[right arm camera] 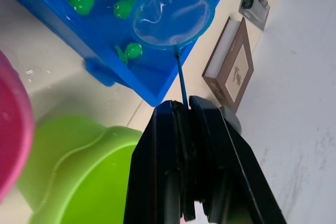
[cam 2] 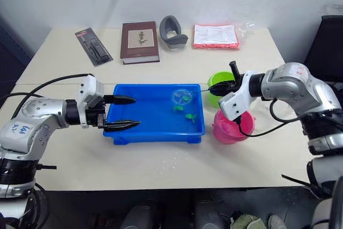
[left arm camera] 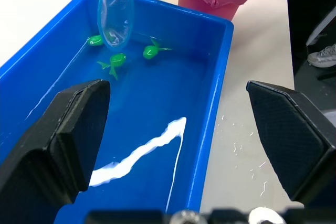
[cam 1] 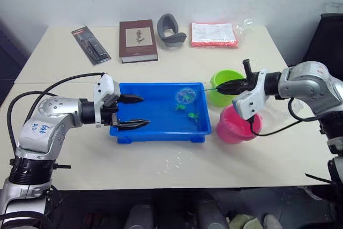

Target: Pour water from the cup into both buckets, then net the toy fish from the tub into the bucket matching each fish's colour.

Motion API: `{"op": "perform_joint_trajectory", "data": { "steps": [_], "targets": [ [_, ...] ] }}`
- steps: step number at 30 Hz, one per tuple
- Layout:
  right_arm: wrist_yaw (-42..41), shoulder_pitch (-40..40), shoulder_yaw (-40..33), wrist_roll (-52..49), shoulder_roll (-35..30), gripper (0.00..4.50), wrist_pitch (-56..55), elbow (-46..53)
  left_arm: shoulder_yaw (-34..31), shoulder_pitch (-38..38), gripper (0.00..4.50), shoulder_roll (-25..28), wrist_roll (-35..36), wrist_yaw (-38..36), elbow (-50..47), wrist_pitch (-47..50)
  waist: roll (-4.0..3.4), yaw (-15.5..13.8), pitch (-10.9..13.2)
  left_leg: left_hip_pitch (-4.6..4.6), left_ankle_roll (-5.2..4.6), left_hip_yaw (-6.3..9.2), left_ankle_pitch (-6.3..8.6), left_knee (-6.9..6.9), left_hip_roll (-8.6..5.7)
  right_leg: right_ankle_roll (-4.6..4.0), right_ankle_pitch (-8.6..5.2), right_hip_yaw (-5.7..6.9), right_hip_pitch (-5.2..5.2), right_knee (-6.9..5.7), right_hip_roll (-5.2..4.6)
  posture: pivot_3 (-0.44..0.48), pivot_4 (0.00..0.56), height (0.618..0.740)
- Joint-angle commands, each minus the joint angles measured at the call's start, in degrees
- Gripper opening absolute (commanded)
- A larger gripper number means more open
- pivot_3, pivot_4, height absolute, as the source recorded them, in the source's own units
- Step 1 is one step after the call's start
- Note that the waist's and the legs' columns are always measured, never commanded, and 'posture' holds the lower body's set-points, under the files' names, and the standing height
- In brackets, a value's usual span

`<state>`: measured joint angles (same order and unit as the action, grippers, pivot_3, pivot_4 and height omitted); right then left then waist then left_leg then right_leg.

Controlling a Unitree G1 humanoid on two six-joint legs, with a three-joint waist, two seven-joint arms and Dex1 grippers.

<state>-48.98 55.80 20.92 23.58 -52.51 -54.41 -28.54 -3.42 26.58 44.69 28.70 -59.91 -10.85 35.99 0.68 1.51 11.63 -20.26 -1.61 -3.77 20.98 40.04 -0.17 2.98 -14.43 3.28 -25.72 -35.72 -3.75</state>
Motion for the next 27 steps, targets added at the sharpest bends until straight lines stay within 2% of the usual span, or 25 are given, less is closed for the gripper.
{"op": "perform_joint_trajectory", "data": {
  "steps": [1,9,16,23,27],
  "targets": [
    [3.20,2.81,1.45,5.37,0.20,0.00,-5.80,-5.31,-3.10,-0.53,4.47,1.24,1.86,0.91,-3.23,0.74,0.00,0.05,0.00,0.01,0.01,0.01,0.00,0.00,0.01,-0.01,-0.01,0.01,0.00,0.01,0.01,0.000,0.150,0.740],
    [4.35,2.48,2.90,6.14,-0.44,0.00,-10.21,-6.34,-3.61,-0.32,4.47,1.34,2.44,1.52,-3.65,1.17,0.00,0.08,0.00,0.03,0.04,-0.01,-0.02,0.01,0.01,-0.02,-0.01,0.01,0.00,-0.10,0.01,0.000,0.150,0.740],
    [-3.02,-3.21,2.25,-6.66,-0.25,0.00,-2.58,0.96,-2.38,1.04,4.47,1.04,2.20,0.76,-2.60,0.49,0.00,0.04,0.00,0.03,0.05,0.00,-0.03,0.03,0.01,-0.01,-0.01,0.01,0.02,-0.14,0.01,0.000,0.150,0.740],
    [-5.35,-2.85,1.03,-6.06,-2.22,0.00,0.25,1.30,-1.55,1.93,4.47,0.89,1.72,0.14,-1.66,-0.44,0.00,0.05,0.00,0.05,0.05,0.00,-0.03,0.05,0.02,-0.02,-0.01,0.02,0.02,-0.14,0.01,0.000,0.150,0.740],
    [-6.09,-3.07,2.16,-3.75,-3.42,0.00,-1.92,1.26,-1.30,2.17,4.47,0.99,1.62,-0.02,-1.30,-0.75,0.00,0.05,0.00,0.05,0.05,0.00,-0.03,0.05,0.02,-0.02,-0.01,0.01,0.02,-0.14,0.01,0.000,0.150,0.740]
  ]
}}
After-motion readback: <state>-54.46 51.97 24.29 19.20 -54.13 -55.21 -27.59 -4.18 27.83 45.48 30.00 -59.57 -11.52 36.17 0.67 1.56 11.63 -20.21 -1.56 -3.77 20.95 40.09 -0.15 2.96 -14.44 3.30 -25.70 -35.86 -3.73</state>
